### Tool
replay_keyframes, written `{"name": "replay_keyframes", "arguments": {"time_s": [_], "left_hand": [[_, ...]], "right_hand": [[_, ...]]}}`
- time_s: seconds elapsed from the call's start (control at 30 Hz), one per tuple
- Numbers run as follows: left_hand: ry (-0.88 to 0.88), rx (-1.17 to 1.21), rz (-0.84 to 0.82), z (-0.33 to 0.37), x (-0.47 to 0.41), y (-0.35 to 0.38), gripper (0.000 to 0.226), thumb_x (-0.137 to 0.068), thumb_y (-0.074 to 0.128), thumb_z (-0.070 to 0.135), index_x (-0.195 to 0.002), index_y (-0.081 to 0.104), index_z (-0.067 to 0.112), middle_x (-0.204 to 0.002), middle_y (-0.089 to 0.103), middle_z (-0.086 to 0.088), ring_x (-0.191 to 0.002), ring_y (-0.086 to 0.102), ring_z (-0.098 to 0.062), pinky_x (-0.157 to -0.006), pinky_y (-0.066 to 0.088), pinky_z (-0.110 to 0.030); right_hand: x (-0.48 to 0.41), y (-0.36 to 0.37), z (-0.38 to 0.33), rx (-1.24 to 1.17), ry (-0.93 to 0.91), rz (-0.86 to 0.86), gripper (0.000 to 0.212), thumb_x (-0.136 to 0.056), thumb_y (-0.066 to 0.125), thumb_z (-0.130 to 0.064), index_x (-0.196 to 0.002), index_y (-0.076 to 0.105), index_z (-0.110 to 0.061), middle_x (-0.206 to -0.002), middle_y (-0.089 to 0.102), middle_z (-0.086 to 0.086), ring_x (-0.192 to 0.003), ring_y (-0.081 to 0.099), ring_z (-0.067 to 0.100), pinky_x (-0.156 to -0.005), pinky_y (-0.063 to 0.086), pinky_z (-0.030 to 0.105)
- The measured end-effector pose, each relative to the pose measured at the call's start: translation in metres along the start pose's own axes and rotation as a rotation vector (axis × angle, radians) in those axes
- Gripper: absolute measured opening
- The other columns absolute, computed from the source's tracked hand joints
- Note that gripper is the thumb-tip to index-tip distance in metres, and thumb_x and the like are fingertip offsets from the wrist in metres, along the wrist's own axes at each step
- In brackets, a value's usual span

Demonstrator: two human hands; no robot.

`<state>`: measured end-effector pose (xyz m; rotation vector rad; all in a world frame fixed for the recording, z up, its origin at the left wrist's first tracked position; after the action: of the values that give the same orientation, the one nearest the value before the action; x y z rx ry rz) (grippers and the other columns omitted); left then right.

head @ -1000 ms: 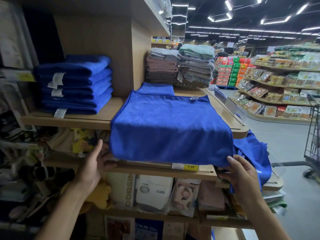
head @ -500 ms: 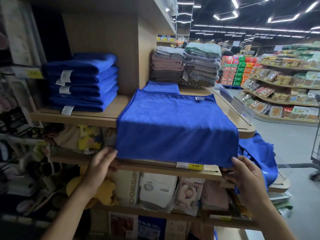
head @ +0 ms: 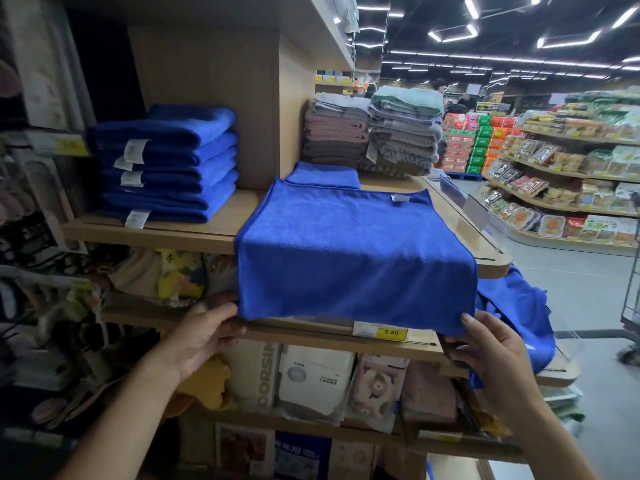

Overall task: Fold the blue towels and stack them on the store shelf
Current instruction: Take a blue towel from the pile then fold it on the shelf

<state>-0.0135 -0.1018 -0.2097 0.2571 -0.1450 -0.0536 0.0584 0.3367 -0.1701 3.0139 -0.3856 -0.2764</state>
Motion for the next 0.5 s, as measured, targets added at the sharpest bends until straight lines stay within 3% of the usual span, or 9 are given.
{"name": "replay_keyframes", "arguments": {"time_s": [0.13, 0.2, 0.27, 0.37, 0.5], "left_hand": [[0.042, -0.033, 0.084, 0.000, 0.002, -0.007, 0.025, -0.105, 0.043, 0.024, -0.113, 0.067, 0.019, -0.097, 0.077, -0.012, -0.077, 0.074, -0.021, -0.071, 0.047, -0.040], [0.077, -0.004, 0.013, 0.003, 0.005, 0.000, 0.023, -0.099, 0.053, 0.033, -0.111, 0.070, 0.022, -0.102, 0.075, -0.013, -0.080, 0.073, -0.024, -0.068, 0.048, -0.040], [0.113, -0.061, -0.082, 0.008, 0.010, 0.009, 0.028, -0.080, 0.074, 0.045, -0.104, 0.074, 0.031, -0.104, 0.074, -0.011, -0.080, 0.072, -0.025, -0.064, 0.048, -0.036], [0.155, -0.183, -0.121, 0.012, 0.016, 0.013, 0.039, -0.066, 0.079, 0.051, -0.099, 0.074, 0.032, -0.101, 0.072, -0.008, -0.080, 0.070, -0.023, -0.063, 0.049, -0.032], [0.230, -0.248, 0.122, 0.017, 0.014, -0.005, 0.009, -0.084, 0.068, 0.040, -0.091, 0.073, 0.039, -0.091, 0.075, -0.008, -0.076, 0.073, -0.024, -0.062, 0.049, -0.036]], "right_hand": [[0.001, 0.000, -0.002, -0.013, 0.003, -0.002, 0.020, -0.083, 0.067, -0.035, -0.085, 0.072, -0.016, -0.082, 0.073, 0.015, -0.065, 0.069, 0.020, -0.055, 0.059, 0.025], [0.000, 0.002, -0.003, -0.015, 0.002, -0.011, 0.014, -0.082, 0.068, -0.035, -0.080, 0.073, -0.022, -0.083, 0.073, 0.013, -0.066, 0.070, 0.019, -0.055, 0.059, 0.025], [0.000, 0.000, -0.002, -0.012, 0.005, -0.007, 0.015, -0.081, 0.069, -0.037, -0.081, 0.073, -0.023, -0.085, 0.073, 0.016, -0.069, 0.070, 0.022, -0.058, 0.059, 0.026], [-0.001, -0.001, -0.001, 0.004, 0.011, 0.003, 0.019, -0.078, 0.071, -0.043, -0.082, 0.074, -0.025, -0.086, 0.073, 0.017, -0.071, 0.070, 0.022, -0.059, 0.059, 0.026], [0.000, -0.003, 0.000, 0.018, 0.024, 0.015, 0.018, -0.079, 0.071, -0.043, -0.082, 0.073, -0.025, -0.086, 0.074, 0.017, -0.070, 0.070, 0.023, -0.059, 0.060, 0.027]]}}
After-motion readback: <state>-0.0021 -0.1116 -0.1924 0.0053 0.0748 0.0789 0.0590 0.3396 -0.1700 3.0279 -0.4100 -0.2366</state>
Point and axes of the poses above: each hand's wrist, its own x-axis away from the middle knuckle, its own y-axis out of the palm, z = x × y, the point moved 9 cm from there along -x, towards the middle knuckle
